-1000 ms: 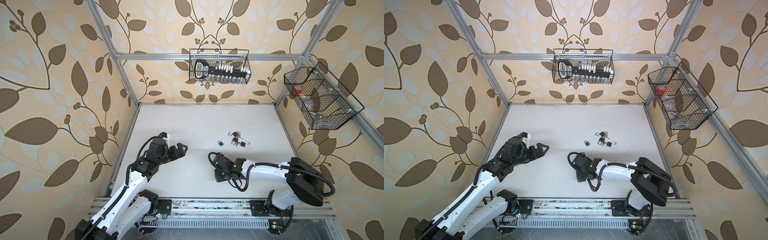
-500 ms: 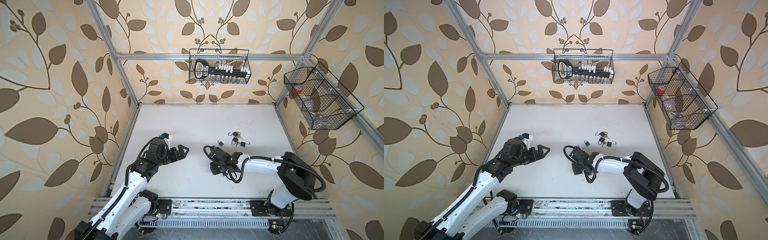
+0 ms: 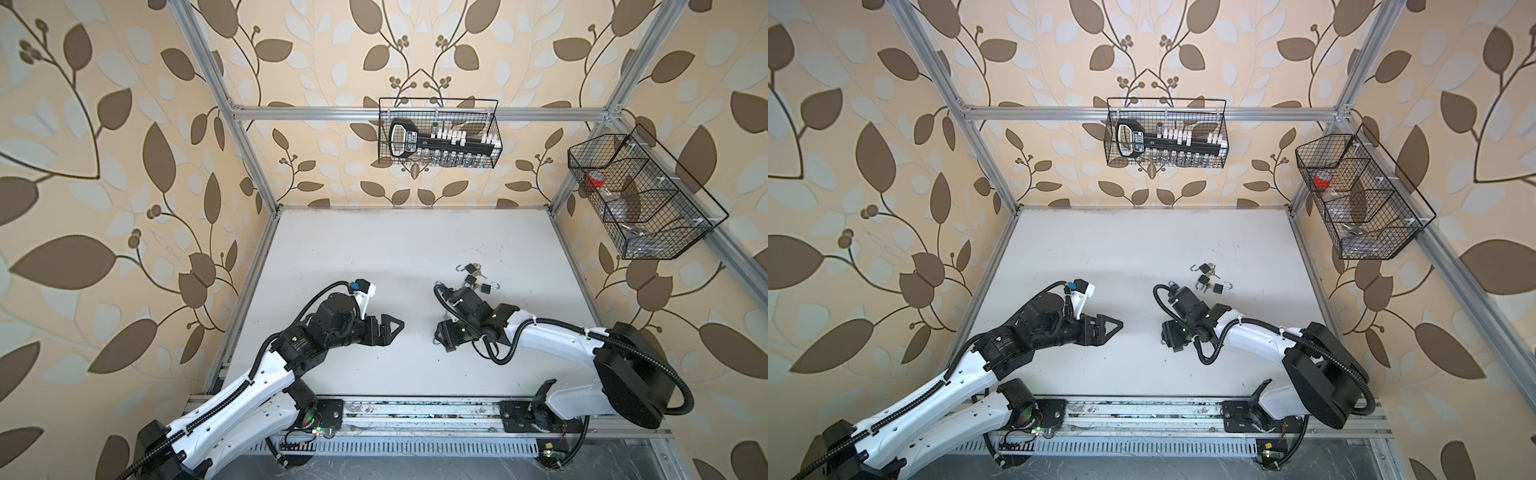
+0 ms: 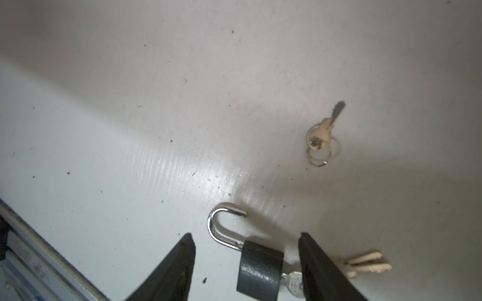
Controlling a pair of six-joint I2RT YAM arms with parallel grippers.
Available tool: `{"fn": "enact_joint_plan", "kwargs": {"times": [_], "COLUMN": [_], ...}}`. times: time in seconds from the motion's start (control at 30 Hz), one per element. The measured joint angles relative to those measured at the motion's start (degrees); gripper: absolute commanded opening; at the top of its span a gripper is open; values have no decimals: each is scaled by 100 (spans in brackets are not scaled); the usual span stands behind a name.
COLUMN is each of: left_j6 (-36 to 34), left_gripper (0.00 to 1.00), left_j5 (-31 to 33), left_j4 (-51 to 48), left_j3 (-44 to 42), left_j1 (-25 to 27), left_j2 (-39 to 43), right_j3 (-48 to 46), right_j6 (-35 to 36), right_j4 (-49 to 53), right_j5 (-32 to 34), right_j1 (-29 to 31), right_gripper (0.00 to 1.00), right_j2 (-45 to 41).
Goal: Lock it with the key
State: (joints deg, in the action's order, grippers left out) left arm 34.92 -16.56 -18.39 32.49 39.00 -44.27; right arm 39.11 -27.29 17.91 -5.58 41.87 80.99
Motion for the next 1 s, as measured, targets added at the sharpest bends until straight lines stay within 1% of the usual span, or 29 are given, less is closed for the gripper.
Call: {"fn": "enact_joint_plan", "kwargs": {"times": [0.27,0.43,0.53,0.67,0.8,0.93,1.0], "left_j6": [-15,-22,-22,-20,-22,-20,-15], "left_gripper": [99,99,99,99,99,99,99], "left_j5": [212,225,240,289,330,354,361], "left_j4": [46,48,48,63,63,66,66], "left_j3": [0,0,0,0,2,2,2], "left_j1": [2,2,2,4,4,4,4], "left_j2": [-42,-42,-42,-50,-111,-122,-122], "right_j3": [81,76,-48,-214,-308,-313,-310], "right_j6": [72,13,-114,-341,-610,-750,-769], "right_j4": [-20,79,199,369,479,608,662], "right_j5": [-63,-20,-24,-61,-85,-81,2], "right_j1": [-26,-24,20,245,621,970,1045], "right_gripper": [67,67,67,67,68,68,68], "right_j2": [363,321,144,-96,-247,-319,-369]}}
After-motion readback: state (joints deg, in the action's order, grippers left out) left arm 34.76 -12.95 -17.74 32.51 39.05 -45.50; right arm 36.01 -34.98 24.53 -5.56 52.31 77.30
